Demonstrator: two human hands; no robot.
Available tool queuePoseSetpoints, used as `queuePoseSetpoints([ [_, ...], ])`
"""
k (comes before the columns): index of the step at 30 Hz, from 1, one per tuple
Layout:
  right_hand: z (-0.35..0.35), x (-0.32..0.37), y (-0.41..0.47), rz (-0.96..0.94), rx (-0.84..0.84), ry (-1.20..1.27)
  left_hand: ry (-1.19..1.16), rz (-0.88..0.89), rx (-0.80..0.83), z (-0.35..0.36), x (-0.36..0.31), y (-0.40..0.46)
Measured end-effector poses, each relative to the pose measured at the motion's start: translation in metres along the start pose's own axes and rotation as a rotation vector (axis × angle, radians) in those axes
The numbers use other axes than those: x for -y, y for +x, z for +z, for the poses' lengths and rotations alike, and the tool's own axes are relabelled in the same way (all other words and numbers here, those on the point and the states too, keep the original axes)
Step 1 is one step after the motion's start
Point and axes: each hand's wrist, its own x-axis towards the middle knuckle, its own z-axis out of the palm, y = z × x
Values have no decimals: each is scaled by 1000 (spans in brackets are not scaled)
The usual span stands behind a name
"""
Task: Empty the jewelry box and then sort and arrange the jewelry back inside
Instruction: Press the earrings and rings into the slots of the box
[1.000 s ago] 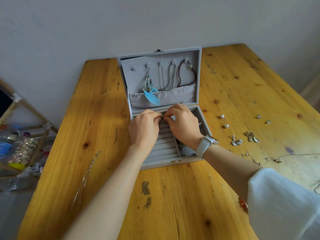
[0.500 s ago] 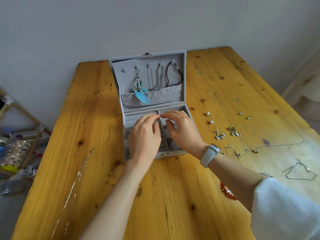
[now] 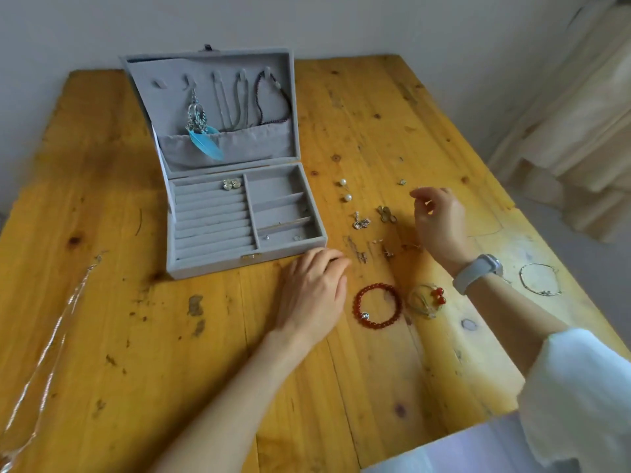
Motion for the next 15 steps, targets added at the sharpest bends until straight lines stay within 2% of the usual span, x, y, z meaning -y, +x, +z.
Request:
queuePoseSetpoints([
  [6, 17, -9, 46, 73, 142, -82, 53, 17, 10, 0, -1, 1],
  [12, 28, -5, 45, -39, 98, -153, 82, 28, 33, -3, -3, 1],
  [15, 24, 4, 34, -50, 77, -56, 60, 43, 14, -2, -2, 0],
])
